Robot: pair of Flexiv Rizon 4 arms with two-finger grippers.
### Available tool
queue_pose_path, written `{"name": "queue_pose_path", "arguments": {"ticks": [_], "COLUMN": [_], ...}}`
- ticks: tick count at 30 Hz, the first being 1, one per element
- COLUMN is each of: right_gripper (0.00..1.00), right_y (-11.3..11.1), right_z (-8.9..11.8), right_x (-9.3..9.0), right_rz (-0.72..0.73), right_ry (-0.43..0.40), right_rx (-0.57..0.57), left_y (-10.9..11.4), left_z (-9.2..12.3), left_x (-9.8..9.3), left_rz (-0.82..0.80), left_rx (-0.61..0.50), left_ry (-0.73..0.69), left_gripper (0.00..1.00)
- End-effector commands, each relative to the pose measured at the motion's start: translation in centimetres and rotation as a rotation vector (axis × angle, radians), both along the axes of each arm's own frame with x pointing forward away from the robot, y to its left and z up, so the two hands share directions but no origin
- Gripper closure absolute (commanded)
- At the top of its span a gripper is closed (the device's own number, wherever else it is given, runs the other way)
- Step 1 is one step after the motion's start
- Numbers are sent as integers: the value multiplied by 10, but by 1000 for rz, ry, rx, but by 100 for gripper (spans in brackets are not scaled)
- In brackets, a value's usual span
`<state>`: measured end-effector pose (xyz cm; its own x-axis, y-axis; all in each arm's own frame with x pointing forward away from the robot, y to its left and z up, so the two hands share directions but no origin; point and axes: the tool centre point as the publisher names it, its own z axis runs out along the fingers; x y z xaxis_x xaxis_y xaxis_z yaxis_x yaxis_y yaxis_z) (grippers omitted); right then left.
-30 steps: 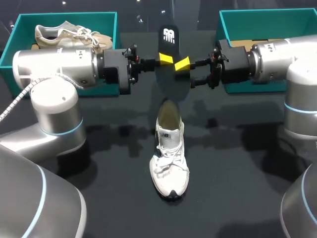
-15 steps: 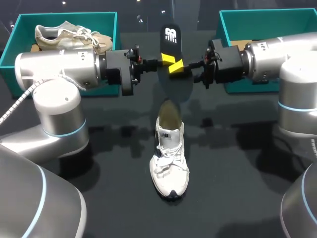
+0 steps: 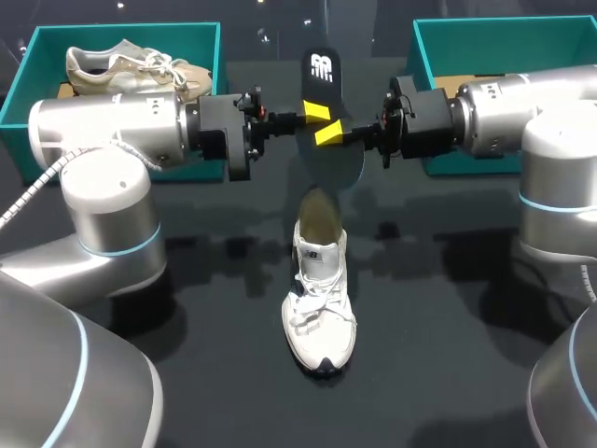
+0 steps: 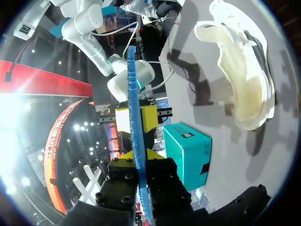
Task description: Take the shoe out of the shoebox, open the shoe tongue, remove and reinsert the insole, then place the shoe into the shoebox
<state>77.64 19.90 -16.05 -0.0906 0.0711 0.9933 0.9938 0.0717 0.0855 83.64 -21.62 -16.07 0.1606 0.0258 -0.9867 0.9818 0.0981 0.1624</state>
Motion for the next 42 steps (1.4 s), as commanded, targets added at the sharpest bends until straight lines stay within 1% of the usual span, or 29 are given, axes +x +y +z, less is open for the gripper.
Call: {"name": "queue_pose_path", "arguments": {"ticks": [1, 3, 6, 7, 8, 9, 21, 22, 23, 24, 25, 27, 29, 32, 34, 35, 36, 42], "right_gripper": [100, 100, 100, 100, 100, 100, 100, 100, 100, 100, 100, 100, 100, 100, 100, 100, 100, 100], "right_y": [-2, -6, -12, -14, -15, -17, -20, -20, -20, -20, -21, -22, -23, -24, -24, -24, -25, -25], "right_z": [-2, -3, -4, -5, -5, -6, -7, -7, -7, -8, -11, -15, -20, -26, -30, -31, -34, -34], "right_x": [2, 2, 2, 2, 2, 2, 4, 4, 4, 5, 6, 6, 6, 5, 5, 5, 6, 6], "right_rz": [-11, -18, -24, -27, -28, -30, -34, -34, -34, -52, -54, -53, -49, -33, -14, -13, -12, -12], "right_ry": [-11, -23, -39, -44, -52, -59, -64, -64, -64, -64, -64, -93, -120, -175, -215, -237, -250, -250], "right_rx": [13, 24, 31, 30, 33, 34, 34, 34, 34, 4, -16, -12, -9, -17, -17, -11, -13, -13], "left_y": [10, 20, 40, 48, 54, 59, 59, 53, 49, 47, 47, 49, 54, 68, 76, 80, 83, 83], "left_z": [3, 3, 1, 0, -3, -8, -8, -7, -8, -9, -11, -15, -18, -21, -22, -24, -26, -26], "left_x": [-6, -9, -15, -17, -19, -21, -21, -23, -25, -25, -26, -28, -31, -38, -43, -46, -49, -49], "left_rz": [11, 37, 52, 62, 91, 123, 123, 133, 158, 191, 194, 238, 251, 229, 251, 286, 343, 343], "left_rx": [4, 40, 83, 117, 194, 276, 276, 287, 316, 339, 356, 406, 452, 460, 498, 538, 582, 582], "left_ry": [32, 56, 140, 189, 220, 221, 221, 241, 281, 328, 375, 494, 615, 782, 886, 916, 889, 889], "left_gripper": [0, 0, 0, 0, 0, 0, 0, 0, 0, 0, 0, 0, 0, 0, 0, 0, 0, 0]}}
